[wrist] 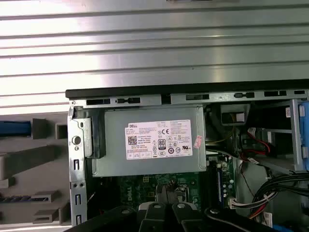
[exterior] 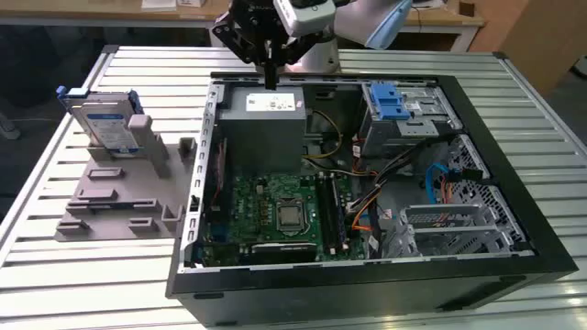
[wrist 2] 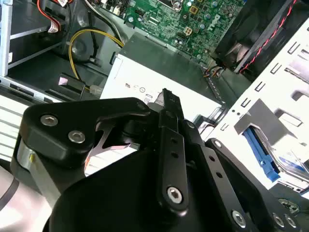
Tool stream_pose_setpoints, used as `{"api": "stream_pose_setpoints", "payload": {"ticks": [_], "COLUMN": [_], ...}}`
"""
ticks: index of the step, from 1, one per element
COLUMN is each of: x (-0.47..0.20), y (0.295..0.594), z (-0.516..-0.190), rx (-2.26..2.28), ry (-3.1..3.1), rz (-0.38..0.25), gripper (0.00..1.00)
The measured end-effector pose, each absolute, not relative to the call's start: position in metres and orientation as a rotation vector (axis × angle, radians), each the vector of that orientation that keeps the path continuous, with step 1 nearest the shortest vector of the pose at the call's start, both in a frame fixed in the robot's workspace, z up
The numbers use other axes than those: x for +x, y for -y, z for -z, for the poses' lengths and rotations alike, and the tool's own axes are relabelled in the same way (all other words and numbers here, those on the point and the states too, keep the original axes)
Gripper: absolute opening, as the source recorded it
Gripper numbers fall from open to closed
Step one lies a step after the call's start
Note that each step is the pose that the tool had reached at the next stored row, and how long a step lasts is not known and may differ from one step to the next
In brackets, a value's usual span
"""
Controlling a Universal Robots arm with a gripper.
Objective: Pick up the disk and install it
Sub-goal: 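Reach for the disk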
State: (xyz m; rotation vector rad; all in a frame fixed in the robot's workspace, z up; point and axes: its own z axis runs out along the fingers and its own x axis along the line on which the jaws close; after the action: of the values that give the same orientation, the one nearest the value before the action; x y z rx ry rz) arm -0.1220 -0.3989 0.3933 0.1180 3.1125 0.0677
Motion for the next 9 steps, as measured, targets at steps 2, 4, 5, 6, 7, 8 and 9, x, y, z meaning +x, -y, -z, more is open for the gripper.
{"api": "stream_pose_setpoints", "payload": {"ticks": [2,4,5,6,7,8,9], "x": [-0.122,-0.1225,-0.1226,-0.1228,-0.123,-0.1232,-0.1235], "y": [0.3989,0.3989,0.3989,0.3989,0.3989,0.3989,0.3989], "z": [-0.3933,-0.3933,-0.3933,-0.3933,-0.3933,-0.3933,-0.3933], "rx": [0.118,0.118,0.118,0.118,0.118,0.118,0.118], "ry": [-3.113,-3.113,-3.112,-3.113,-3.112,-3.112,-3.112], "rz": [-0.068,-0.068,-0.068,-0.068,-0.068,-0.068,-0.068], "gripper": [0.11,0.11,0.11,0.11,0.11,0.11,0.11]}}
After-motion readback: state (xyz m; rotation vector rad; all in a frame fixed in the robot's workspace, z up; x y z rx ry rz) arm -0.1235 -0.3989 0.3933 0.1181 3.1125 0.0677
